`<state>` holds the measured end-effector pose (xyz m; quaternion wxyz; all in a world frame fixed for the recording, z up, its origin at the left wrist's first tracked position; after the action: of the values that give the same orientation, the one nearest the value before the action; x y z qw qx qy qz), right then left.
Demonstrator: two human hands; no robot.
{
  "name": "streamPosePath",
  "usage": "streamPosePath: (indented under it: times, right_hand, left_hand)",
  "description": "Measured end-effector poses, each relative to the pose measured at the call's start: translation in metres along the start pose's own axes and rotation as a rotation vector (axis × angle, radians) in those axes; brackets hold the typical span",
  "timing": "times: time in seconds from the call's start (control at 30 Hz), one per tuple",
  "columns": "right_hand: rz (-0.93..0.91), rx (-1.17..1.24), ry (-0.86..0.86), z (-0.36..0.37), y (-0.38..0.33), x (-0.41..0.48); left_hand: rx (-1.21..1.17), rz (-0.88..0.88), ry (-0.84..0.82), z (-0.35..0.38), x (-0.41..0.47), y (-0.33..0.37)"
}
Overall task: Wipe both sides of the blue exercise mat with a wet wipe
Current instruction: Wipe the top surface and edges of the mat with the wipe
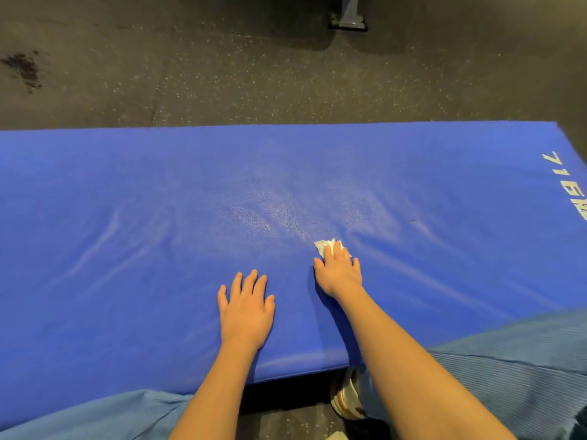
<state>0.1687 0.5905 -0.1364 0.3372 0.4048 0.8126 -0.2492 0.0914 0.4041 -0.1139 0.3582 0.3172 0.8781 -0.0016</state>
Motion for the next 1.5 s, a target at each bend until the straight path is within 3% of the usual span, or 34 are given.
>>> streamPosePath:
  times: [0.17,0.37,0.57,0.83,1.0,1.17,1.23,1.3,1.37,1.5]
  right_hand:
    - [-0.323,-0.102,0.038,0.029,-0.036,-0.028]
    - [-0.033,-0.05,0.017,-0.014,-0.002,0.024]
    - [-0.403,-0.143,0.0,0.008,-0.036,-0.005]
    - [-0.132,-0.032,0.129,-0.027,-0.004,0.045]
    - [-0.463,-0.246,0.056,-0.004,-0.023,0.027]
    - [-0.152,-0.084,0.219,-0.042,-0.008,0.07]
    - [-0.229,-0.059,0.226,-0.034,-0.029,0.065]
    - [-0.437,-0.198,0.163,-0.018,-0.043,0.051]
    - [-0.487,-0.267,0.141,-0.024,-0.033,0.054]
    - [-0.181,-0.099,0.267,-0.038,-0.015,0.071]
  left_hand:
    - [-0.022,0.018,0.071,-0.012,0.012,0.001]
    - [0.001,0.03,0.01,-0.004,0.02,0.001]
    - [-0.084,0.075,0.137,-0.022,0.042,0.003]
    - [0.03,0.085,0.124,-0.021,0.093,-0.002]
    - [0.034,0.087,0.184,-0.017,0.097,-0.002]
    - [0.03,0.087,0.193,-0.014,0.098,-0.002]
    - [0.024,0.092,0.198,-0.015,0.098,-0.003]
    - [0.004,0.106,0.224,-0.019,0.1,-0.003]
    - [-0.036,0.125,0.273,-0.03,0.103,-0.003]
    - [-0.088,0.21,0.38,-0.06,0.124,0.002]
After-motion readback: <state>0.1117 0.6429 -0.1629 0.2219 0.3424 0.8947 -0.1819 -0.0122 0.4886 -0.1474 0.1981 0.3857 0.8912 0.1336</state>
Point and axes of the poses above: each hand's wrist, its own x-axis towards the middle knuckle, its own z-axis out of the palm, y = z × x, the point moved 5 cm from there along x, towards the middle knuckle, and after that the axes turned 13 degrees about -y, right-handed, at the moved point
